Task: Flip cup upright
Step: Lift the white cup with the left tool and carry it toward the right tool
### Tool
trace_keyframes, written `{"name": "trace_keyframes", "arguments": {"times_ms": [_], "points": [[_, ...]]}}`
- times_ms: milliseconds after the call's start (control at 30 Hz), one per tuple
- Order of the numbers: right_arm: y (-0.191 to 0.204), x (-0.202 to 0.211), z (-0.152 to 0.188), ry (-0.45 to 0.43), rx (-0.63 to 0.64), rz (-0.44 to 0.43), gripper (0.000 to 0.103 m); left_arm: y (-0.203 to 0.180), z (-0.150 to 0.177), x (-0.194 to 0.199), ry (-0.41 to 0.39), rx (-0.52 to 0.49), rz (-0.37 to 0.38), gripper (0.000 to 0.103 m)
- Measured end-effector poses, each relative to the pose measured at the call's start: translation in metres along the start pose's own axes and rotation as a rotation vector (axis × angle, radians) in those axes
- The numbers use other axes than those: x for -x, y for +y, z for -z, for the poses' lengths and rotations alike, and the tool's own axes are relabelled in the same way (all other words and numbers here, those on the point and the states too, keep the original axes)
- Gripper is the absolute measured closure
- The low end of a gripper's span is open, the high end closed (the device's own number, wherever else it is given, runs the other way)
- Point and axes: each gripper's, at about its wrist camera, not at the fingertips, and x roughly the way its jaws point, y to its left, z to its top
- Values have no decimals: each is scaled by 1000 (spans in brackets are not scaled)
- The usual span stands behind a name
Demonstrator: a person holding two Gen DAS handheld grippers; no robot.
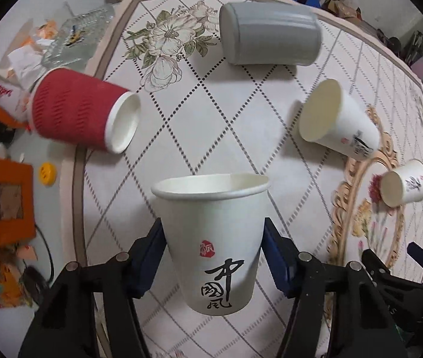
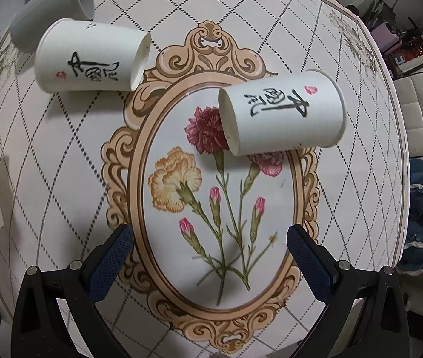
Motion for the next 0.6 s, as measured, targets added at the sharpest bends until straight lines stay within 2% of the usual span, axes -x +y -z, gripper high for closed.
{"name": "trace_keyframes", "arguments": {"times_ms": [300,500,600], "points": [[-44,16,39,-34,6,-38,0,-49,62,40,-4,32,2,44],[-92,6,53,-16,-29,-40,0,-86,93,29,33,39,40,44],[-113,0,61,-10,-41,-25,0,-111,104,18,55,11,42,44]]}}
